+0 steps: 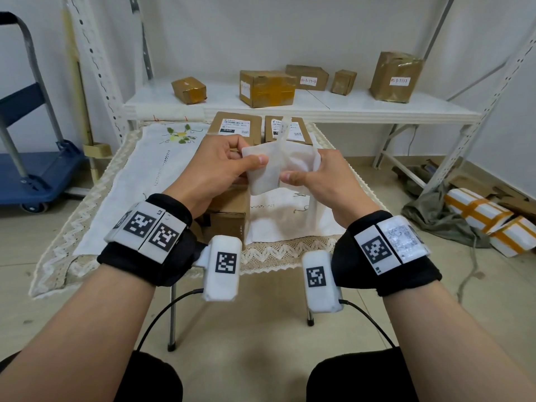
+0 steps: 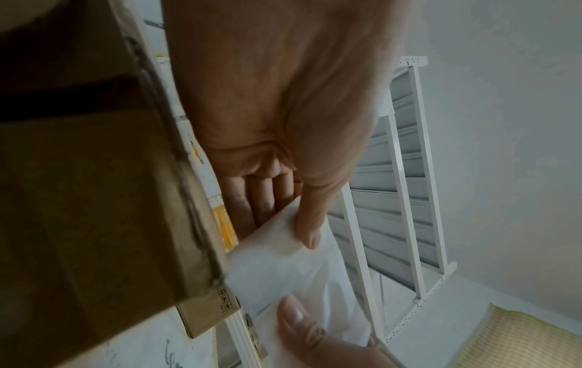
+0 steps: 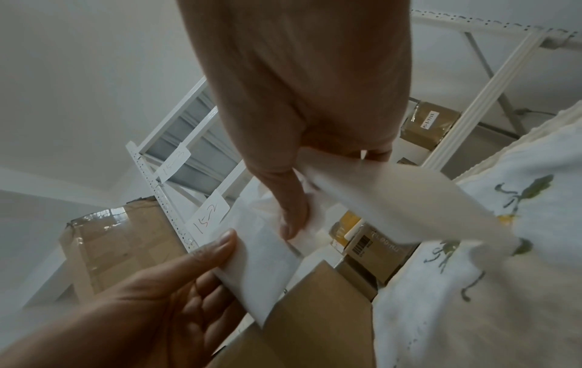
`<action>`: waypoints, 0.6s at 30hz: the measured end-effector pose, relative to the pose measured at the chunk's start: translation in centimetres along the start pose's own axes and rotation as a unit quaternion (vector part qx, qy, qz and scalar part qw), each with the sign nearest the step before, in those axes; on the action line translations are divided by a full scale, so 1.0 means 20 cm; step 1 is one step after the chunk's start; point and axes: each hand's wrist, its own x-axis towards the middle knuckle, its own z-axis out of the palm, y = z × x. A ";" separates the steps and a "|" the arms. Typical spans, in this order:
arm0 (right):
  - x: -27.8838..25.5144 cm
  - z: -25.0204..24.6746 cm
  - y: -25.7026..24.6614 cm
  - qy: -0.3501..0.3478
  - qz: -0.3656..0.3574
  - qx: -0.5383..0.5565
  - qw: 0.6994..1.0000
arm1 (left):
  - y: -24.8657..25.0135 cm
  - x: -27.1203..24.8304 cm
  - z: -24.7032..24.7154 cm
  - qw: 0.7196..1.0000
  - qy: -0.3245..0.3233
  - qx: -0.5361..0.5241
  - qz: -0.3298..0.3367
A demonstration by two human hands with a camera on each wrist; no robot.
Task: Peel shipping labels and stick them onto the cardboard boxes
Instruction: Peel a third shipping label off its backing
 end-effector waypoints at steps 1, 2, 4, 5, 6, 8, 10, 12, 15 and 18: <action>0.00 0.00 0.00 0.003 0.004 0.004 1.000 | 0.00 0.00 0.00 1.000 0.001 -0.001 -0.001; 0.00 -0.01 0.00 0.004 0.006 0.007 1.000 | 0.00 0.00 0.00 1.000 0.001 -0.003 -0.002; 0.01 -0.01 0.00 0.004 0.010 0.015 1.000 | 0.00 0.00 0.00 1.000 0.001 -0.007 -0.003; 0.01 -0.01 0.00 0.003 0.012 0.020 1.000 | 0.00 0.00 0.00 1.000 0.000 -0.008 -0.003; 0.01 -0.01 0.00 0.002 0.016 0.025 1.000 | 0.00 0.00 -0.01 1.000 0.000 -0.009 -0.003; 0.01 -0.02 0.01 0.000 0.024 0.037 0.999 | 0.00 0.00 -0.01 1.000 0.000 -0.009 -0.002; 0.01 -0.03 0.01 -0.004 0.028 0.049 0.998 | 0.00 0.01 -0.02 1.000 0.000 -0.009 0.002; 0.00 -0.03 0.00 -0.014 0.027 0.056 0.998 | -0.01 0.01 -0.02 1.000 -0.001 -0.009 0.009; -0.02 -0.04 -0.01 -0.035 0.020 0.068 0.997 | 0.00 0.01 -0.02 1.000 -0.002 -0.012 0.018; -0.04 -0.03 -0.03 -0.041 0.003 0.107 0.993 | -0.01 0.01 -0.03 1.000 -0.003 -0.003 0.016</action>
